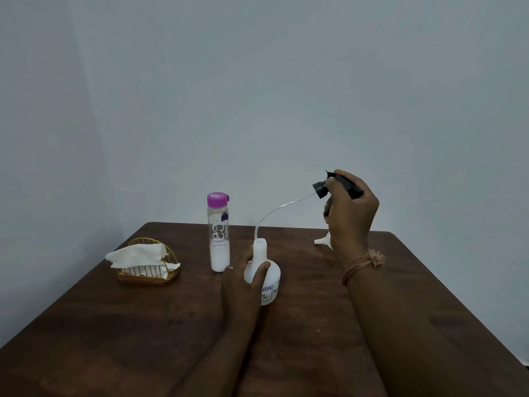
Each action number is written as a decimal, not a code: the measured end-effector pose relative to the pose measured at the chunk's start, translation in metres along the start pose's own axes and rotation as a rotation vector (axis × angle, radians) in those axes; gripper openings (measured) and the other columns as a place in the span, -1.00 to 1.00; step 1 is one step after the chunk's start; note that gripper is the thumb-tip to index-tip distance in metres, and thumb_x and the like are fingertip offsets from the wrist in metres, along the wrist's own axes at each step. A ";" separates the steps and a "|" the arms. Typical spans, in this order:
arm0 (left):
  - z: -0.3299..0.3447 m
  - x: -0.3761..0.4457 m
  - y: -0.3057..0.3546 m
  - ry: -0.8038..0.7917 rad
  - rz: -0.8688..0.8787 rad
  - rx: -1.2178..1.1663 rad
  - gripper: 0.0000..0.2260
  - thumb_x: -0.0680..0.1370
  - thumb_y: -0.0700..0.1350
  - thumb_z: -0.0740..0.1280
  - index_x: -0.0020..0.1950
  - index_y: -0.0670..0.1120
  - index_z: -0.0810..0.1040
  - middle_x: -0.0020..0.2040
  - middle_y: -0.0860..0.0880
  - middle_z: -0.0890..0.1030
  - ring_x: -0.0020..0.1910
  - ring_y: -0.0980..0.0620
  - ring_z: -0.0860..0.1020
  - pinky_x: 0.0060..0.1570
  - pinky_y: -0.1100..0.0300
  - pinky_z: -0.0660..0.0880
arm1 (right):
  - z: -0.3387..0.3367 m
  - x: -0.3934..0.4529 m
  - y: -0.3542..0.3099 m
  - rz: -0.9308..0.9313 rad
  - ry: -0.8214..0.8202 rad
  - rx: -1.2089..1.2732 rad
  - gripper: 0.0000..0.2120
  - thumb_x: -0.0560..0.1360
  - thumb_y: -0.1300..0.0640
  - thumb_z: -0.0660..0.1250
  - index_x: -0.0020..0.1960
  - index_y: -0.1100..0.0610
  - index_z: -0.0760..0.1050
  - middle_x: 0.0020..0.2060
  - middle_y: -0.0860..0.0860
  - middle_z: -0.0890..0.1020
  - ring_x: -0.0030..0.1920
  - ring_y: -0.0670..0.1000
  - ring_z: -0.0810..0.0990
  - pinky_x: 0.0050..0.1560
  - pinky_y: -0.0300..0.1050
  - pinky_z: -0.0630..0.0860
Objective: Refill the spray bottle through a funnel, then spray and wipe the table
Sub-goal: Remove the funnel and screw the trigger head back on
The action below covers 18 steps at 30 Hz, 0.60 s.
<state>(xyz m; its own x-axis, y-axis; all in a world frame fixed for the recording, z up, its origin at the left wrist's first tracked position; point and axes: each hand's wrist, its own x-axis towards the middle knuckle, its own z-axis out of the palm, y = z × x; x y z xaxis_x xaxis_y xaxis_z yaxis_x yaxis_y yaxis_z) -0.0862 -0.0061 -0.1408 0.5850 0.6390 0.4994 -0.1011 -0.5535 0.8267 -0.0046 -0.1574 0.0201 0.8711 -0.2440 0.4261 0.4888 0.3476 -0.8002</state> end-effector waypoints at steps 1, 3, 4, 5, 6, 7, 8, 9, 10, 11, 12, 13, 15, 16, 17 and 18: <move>0.000 0.000 0.000 0.001 0.002 0.001 -0.60 0.53 0.11 0.44 0.35 0.08 0.57 0.16 0.14 0.64 0.10 0.16 0.55 0.16 0.14 0.52 | 0.000 -0.002 -0.001 -0.008 0.003 -0.013 -0.84 0.49 0.22 0.44 0.05 0.11 0.69 -0.23 0.14 0.64 -0.49 0.03 0.48 -0.45 -0.15 0.43; 0.000 0.000 0.000 0.004 0.002 0.001 -0.60 0.53 0.11 0.45 0.35 0.09 0.57 0.15 0.17 0.63 0.10 0.16 0.54 0.17 0.12 0.52 | 0.000 -0.004 -0.002 -0.029 0.012 -0.046 -0.84 0.51 0.25 0.42 0.08 0.16 0.68 -0.23 0.09 0.65 -0.52 -0.05 0.49 -0.47 -0.17 0.45; 0.000 0.000 0.000 0.004 0.000 0.000 -0.60 0.53 0.11 0.44 0.36 0.10 0.56 0.15 0.17 0.62 0.10 0.17 0.54 0.17 0.13 0.52 | -0.001 -0.005 -0.002 -0.038 0.016 -0.054 -0.83 0.51 0.26 0.42 0.09 0.17 0.67 -0.21 0.09 0.66 -0.51 -0.07 0.49 -0.46 -0.18 0.46; 0.000 0.000 -0.001 0.003 -0.002 -0.003 -0.60 0.53 0.11 0.44 0.36 0.10 0.56 0.16 0.17 0.62 0.11 0.18 0.54 0.17 0.16 0.51 | -0.002 -0.005 -0.001 -0.043 0.023 -0.052 -0.83 0.51 0.26 0.42 0.09 0.18 0.68 -0.20 0.08 0.66 -0.51 -0.08 0.50 -0.46 -0.19 0.47; 0.000 0.001 -0.001 -0.001 -0.007 -0.006 -0.59 0.53 0.11 0.44 0.37 0.09 0.56 0.18 0.15 0.63 0.13 0.18 0.53 0.17 0.20 0.48 | -0.003 -0.004 -0.001 -0.049 0.030 -0.042 -0.83 0.51 0.26 0.42 0.09 0.18 0.68 -0.20 0.08 0.67 -0.50 -0.07 0.50 -0.46 -0.18 0.47; 0.000 0.001 -0.002 -0.004 -0.014 -0.009 -0.58 0.53 0.11 0.44 0.37 0.08 0.56 0.19 0.14 0.63 0.14 0.18 0.53 0.17 0.23 0.45 | -0.004 -0.003 -0.001 -0.055 0.039 -0.032 -0.83 0.51 0.26 0.42 0.09 0.17 0.68 -0.21 0.09 0.66 -0.51 -0.05 0.49 -0.47 -0.18 0.46; 0.000 0.002 -0.002 -0.007 -0.018 -0.011 -0.58 0.53 0.11 0.44 0.38 0.08 0.56 0.20 0.13 0.63 0.15 0.18 0.52 0.17 0.25 0.44 | -0.005 -0.001 0.000 -0.061 0.048 -0.025 -0.83 0.51 0.26 0.42 0.08 0.17 0.68 -0.22 0.10 0.66 -0.51 -0.02 0.48 -0.46 -0.17 0.45; 0.000 0.003 -0.003 -0.007 -0.017 -0.012 -0.57 0.53 0.11 0.44 0.38 0.08 0.56 0.20 0.13 0.63 0.15 0.18 0.52 0.16 0.26 0.43 | -0.005 0.000 0.000 -0.065 0.049 -0.027 -0.83 0.50 0.26 0.42 0.08 0.17 0.68 -0.22 0.12 0.66 -0.51 -0.01 0.47 -0.46 -0.17 0.45; 0.001 0.003 -0.003 -0.006 -0.015 -0.009 -0.58 0.53 0.11 0.44 0.37 0.08 0.56 0.19 0.14 0.63 0.14 0.17 0.53 0.14 0.26 0.43 | -0.005 0.000 0.001 -0.070 0.040 -0.039 -0.83 0.50 0.26 0.41 0.08 0.17 0.68 -0.23 0.12 0.66 -0.50 0.00 0.47 -0.45 -0.17 0.45; 0.001 0.003 -0.003 -0.005 -0.013 -0.003 -0.58 0.53 0.11 0.45 0.37 0.07 0.57 0.18 0.14 0.63 0.13 0.17 0.53 0.13 0.26 0.43 | -0.005 0.000 0.002 -0.078 0.020 -0.058 -0.83 0.50 0.25 0.42 0.08 0.16 0.68 -0.24 0.11 0.65 -0.47 0.00 0.49 -0.44 -0.17 0.46; 0.001 0.003 -0.003 -0.004 -0.013 0.000 -0.59 0.52 0.11 0.45 0.36 0.06 0.57 0.17 0.14 0.63 0.13 0.16 0.53 0.11 0.27 0.42 | -0.004 -0.002 0.004 -0.092 -0.003 -0.080 -0.83 0.50 0.24 0.42 0.08 0.15 0.68 -0.23 0.11 0.66 -0.43 0.01 0.52 -0.40 -0.16 0.48; 0.001 0.003 -0.003 -0.002 -0.014 0.001 -0.59 0.52 0.10 0.45 0.35 0.06 0.58 0.16 0.14 0.63 0.12 0.16 0.53 0.10 0.27 0.41 | -0.003 -0.004 0.005 -0.101 -0.026 -0.097 -0.83 0.49 0.23 0.42 0.07 0.14 0.69 -0.21 0.11 0.67 -0.37 0.02 0.55 -0.36 -0.15 0.51; 0.002 0.002 -0.004 -0.001 -0.022 -0.006 -0.59 0.52 0.11 0.45 0.35 0.07 0.58 0.15 0.14 0.63 0.11 0.17 0.53 0.11 0.26 0.42 | 0.000 -0.009 0.009 -0.107 -0.074 -0.128 -0.82 0.49 0.24 0.42 0.08 0.13 0.68 -0.17 0.08 0.70 -0.28 0.00 0.62 -0.27 -0.18 0.56; 0.002 0.002 -0.003 -0.002 -0.024 -0.012 -0.59 0.52 0.11 0.45 0.35 0.08 0.57 0.15 0.14 0.63 0.11 0.16 0.53 0.12 0.24 0.44 | 0.003 -0.012 0.011 -0.109 -0.108 -0.148 -0.82 0.50 0.26 0.41 0.08 0.14 0.68 -0.15 0.06 0.72 -0.24 -0.04 0.66 -0.23 -0.20 0.59; 0.002 0.002 -0.004 -0.001 -0.025 -0.017 -0.59 0.52 0.12 0.45 0.35 0.08 0.57 0.15 0.14 0.63 0.12 0.15 0.54 0.14 0.21 0.47 | 0.006 -0.017 0.015 -0.115 -0.156 -0.170 -0.81 0.50 0.27 0.41 0.09 0.13 0.68 -0.14 0.05 0.73 -0.19 -0.07 0.71 -0.17 -0.20 0.63; 0.002 0.002 -0.003 0.002 -0.021 -0.021 -0.59 0.52 0.12 0.45 0.34 0.08 0.58 0.15 0.14 0.63 0.12 0.14 0.55 0.15 0.20 0.48 | 0.009 -0.021 0.020 -0.121 -0.210 -0.195 -0.80 0.49 0.27 0.40 0.09 0.11 0.67 -0.13 0.05 0.74 -0.13 -0.05 0.74 -0.10 -0.15 0.67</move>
<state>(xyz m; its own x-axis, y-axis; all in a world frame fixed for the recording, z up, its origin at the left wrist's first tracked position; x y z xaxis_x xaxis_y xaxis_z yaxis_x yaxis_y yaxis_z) -0.0826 -0.0041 -0.1432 0.5858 0.6515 0.4822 -0.1059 -0.5283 0.8424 -0.0128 -0.1376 -0.0007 0.8079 -0.0736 0.5847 0.5888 0.1423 -0.7956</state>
